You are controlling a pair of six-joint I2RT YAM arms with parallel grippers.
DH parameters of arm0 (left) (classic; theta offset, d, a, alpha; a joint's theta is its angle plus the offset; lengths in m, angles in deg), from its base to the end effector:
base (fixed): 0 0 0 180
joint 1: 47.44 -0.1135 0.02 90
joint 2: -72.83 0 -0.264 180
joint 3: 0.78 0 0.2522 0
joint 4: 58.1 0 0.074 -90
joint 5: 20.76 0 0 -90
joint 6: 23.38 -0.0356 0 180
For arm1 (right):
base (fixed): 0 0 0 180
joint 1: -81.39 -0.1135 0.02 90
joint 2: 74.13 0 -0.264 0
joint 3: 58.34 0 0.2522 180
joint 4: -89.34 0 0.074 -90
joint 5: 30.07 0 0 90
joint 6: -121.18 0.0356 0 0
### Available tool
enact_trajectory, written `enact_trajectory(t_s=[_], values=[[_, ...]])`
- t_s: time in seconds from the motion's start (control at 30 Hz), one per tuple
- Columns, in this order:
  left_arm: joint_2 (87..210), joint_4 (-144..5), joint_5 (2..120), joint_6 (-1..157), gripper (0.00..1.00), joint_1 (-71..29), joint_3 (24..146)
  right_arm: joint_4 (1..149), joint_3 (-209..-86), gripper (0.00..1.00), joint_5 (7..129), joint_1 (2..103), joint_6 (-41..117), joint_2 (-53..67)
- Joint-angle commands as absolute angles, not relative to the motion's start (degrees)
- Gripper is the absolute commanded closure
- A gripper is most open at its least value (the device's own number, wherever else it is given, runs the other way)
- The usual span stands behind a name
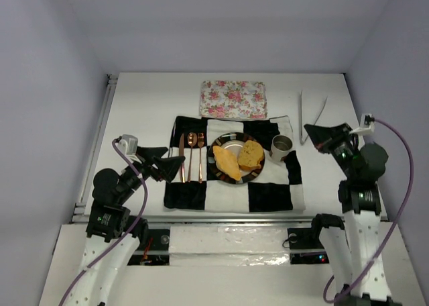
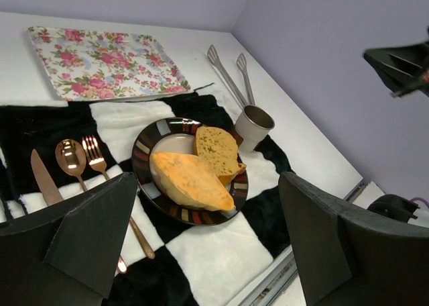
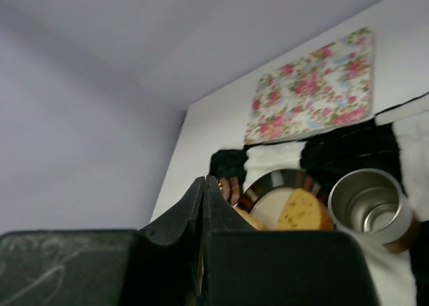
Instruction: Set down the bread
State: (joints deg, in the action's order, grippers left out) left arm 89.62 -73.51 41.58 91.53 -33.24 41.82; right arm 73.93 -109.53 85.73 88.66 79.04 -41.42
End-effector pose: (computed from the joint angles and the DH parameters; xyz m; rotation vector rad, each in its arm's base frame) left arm 0.0910 -0.0401 0.3186 0.2834 1.4438 -0.8942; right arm 0.1438 -0.0027 0.3418 0.3847 1.5453 0.8990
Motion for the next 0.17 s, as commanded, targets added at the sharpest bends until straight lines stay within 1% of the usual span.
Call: enact_trajectory(t_s=[0.0,0.07,0.13], values=[[89.26,-71.69,42.08,91.50,0.15,-32.94,42.25,67.27,-109.01,1.00,94.20,88.51,79.89,-49.24],[89.79,-71.42,42.17,91.58,0.16,-32.94,41.90,62.34,-110.15,1.00,95.26,87.02,78.39,-51.27],[90.40,-71.77,43.05,91.59,0.17,-32.94,42.16,62.31,-109.54,1.00,96.84,86.41,78.38,-52.59]])
